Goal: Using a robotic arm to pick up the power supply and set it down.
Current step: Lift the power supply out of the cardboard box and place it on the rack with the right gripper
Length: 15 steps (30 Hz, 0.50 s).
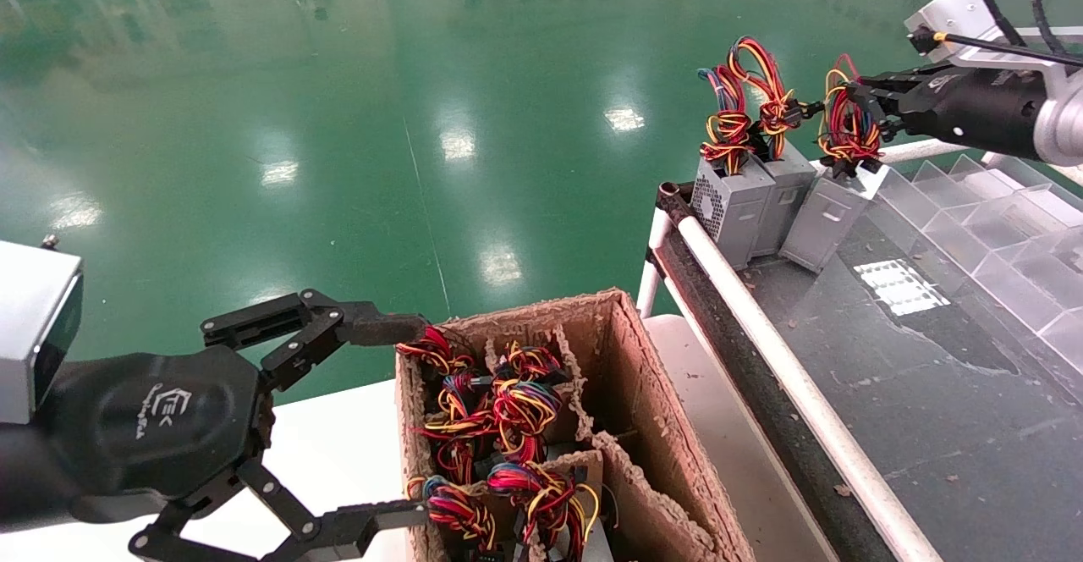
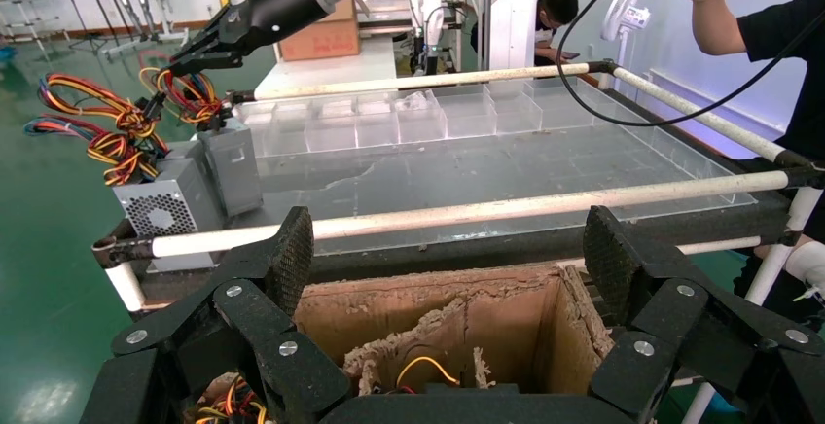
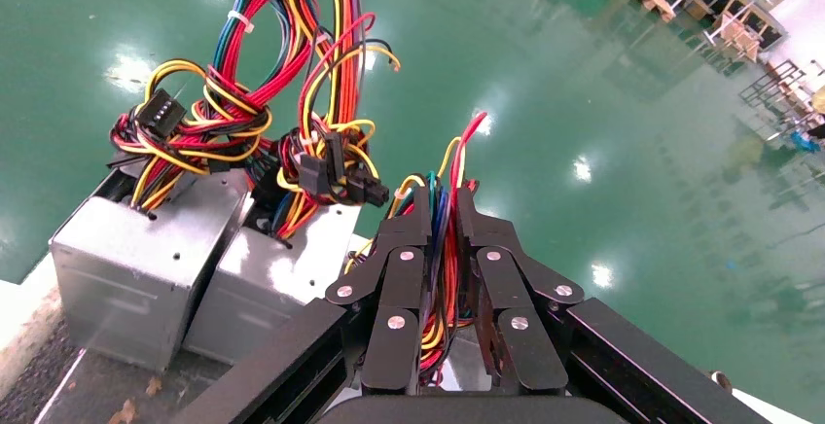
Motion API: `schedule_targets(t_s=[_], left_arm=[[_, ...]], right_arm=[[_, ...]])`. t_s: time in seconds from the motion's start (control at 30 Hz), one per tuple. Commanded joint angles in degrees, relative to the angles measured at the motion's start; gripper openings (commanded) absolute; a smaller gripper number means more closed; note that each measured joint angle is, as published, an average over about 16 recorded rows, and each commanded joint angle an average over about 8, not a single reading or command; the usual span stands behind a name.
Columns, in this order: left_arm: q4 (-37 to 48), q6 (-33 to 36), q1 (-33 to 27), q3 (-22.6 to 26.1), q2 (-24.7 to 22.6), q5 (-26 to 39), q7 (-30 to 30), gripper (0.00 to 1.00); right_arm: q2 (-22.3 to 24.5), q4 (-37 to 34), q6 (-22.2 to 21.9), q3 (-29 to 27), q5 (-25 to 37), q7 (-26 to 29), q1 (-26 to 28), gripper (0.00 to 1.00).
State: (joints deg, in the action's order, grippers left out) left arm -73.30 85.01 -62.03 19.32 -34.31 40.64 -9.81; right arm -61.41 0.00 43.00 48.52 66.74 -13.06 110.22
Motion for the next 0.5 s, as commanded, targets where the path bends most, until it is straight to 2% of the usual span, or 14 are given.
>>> schedule_targets(t_s=[0.03, 0.5], left_arm=[[0.0, 0.0, 0.0, 0.0, 0.0, 0.0, 0.0, 1.0], [0.0, -0.02, -0.01, 0.04, 0.01, -0.02, 0.02, 1.0]], right_arm=[[-0.49, 0.05, -0.7, 0.08, 0.11, -0.09, -0.06, 0.0], [-4.4, -0.06, -8.62, 0.05, 0.07, -0.72, -1.38, 0.0]])
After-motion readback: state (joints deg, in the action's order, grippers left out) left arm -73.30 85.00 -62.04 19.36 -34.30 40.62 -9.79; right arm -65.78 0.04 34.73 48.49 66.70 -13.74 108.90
